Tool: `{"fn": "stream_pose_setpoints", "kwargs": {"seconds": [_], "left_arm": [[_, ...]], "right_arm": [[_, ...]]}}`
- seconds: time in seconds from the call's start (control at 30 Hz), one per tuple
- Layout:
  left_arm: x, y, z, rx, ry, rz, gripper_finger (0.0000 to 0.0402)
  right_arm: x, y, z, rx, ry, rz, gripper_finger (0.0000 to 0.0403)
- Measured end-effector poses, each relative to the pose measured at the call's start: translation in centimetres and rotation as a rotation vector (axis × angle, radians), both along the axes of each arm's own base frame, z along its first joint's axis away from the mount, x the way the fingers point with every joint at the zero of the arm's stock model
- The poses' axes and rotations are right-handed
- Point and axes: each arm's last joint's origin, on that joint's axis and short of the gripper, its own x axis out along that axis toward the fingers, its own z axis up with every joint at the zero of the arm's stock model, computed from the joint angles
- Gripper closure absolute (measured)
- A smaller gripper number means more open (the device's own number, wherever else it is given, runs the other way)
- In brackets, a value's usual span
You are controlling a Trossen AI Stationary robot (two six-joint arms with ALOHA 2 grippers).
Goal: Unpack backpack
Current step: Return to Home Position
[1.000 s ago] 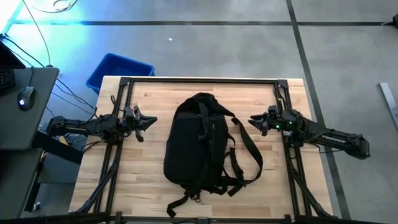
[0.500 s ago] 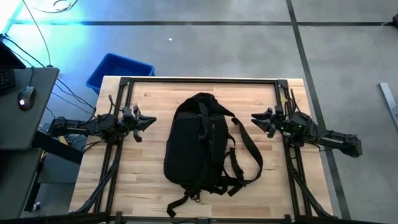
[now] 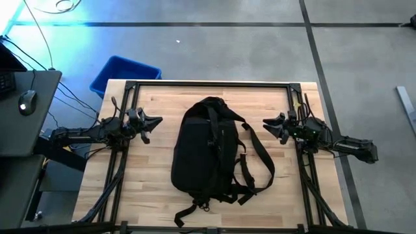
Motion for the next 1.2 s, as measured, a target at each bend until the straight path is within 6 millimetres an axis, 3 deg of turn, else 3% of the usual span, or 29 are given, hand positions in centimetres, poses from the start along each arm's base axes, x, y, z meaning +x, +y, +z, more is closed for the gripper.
{"fn": "stream_pose_setpoints", "kwargs": {"seconds": [0.83,0.97,1.1,1.2], "left_arm": [[0.01,-0.11,0.01,0.007,0.002,-0.010,0.0402],[0.02,-0.14,0.26,0.148,0.030,-0.010,0.0402],[0.19,-0.75,0.08,0.402,0.099,-0.206,0.0402],[0.33,-1.03,-0.55,0.460,0.164,-0.312,0.0402]], "right_arm": [[0.10,0.01,-0.12,0.003,0.014,0.004,0.0206],[0.10,0.01,-0.13,0.003,0.014,0.004,0.0206],[0.10,0.01,-0.13,0.003,0.014,0.004,0.0206],[0.10,0.02,-0.13,0.003,0.014,0.006,0.0206]]}}
